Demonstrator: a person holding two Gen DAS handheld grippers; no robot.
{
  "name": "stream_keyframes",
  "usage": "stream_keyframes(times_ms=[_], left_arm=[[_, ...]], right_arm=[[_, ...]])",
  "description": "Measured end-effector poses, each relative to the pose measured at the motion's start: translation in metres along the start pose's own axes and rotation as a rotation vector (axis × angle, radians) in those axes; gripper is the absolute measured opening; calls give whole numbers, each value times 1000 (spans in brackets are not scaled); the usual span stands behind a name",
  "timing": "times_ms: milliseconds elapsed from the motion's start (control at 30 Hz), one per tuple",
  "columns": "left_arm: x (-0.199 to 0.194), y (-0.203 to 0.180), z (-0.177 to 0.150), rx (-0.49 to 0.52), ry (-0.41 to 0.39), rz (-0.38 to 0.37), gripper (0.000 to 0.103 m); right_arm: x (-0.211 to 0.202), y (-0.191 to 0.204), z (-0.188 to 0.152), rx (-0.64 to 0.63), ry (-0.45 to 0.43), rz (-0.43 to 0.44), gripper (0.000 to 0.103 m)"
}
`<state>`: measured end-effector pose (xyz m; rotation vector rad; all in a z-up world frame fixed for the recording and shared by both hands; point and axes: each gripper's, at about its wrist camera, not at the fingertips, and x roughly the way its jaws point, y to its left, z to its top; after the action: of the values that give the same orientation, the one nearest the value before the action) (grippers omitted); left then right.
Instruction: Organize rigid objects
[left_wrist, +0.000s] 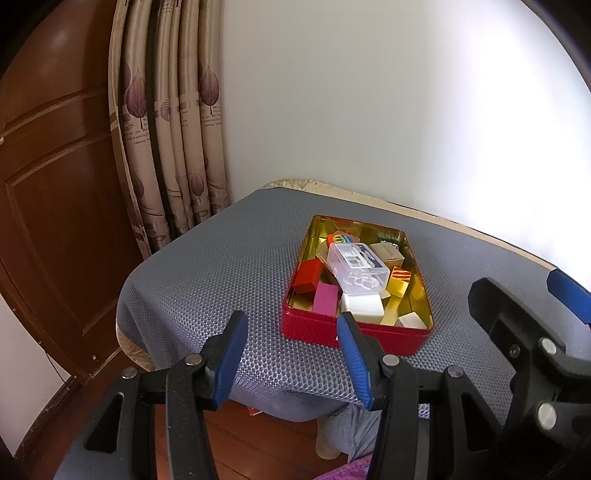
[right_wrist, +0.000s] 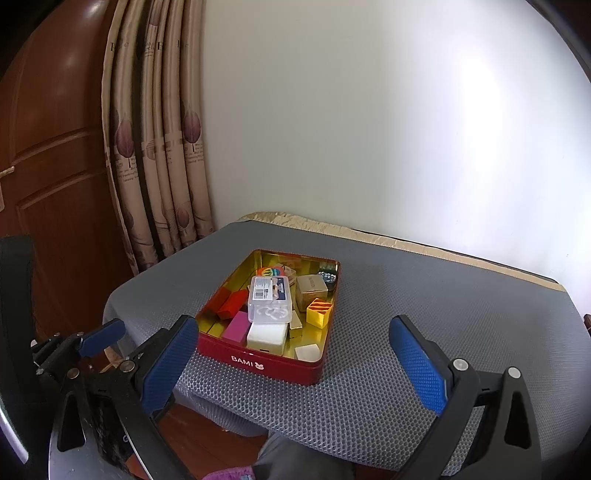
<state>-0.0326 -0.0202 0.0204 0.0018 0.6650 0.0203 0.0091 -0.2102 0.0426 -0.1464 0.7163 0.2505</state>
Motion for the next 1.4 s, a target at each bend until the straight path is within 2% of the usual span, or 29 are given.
stream_keyframes(times_ms=[567, 1400], left_arm=[[4, 2, -1, -9, 37, -17, 52], [3, -1, -1, 8, 28, -6, 52]], right_arm=[[2, 3, -3, -4, 7, 3, 102], [-5, 12, -1, -22, -9, 17, 102]])
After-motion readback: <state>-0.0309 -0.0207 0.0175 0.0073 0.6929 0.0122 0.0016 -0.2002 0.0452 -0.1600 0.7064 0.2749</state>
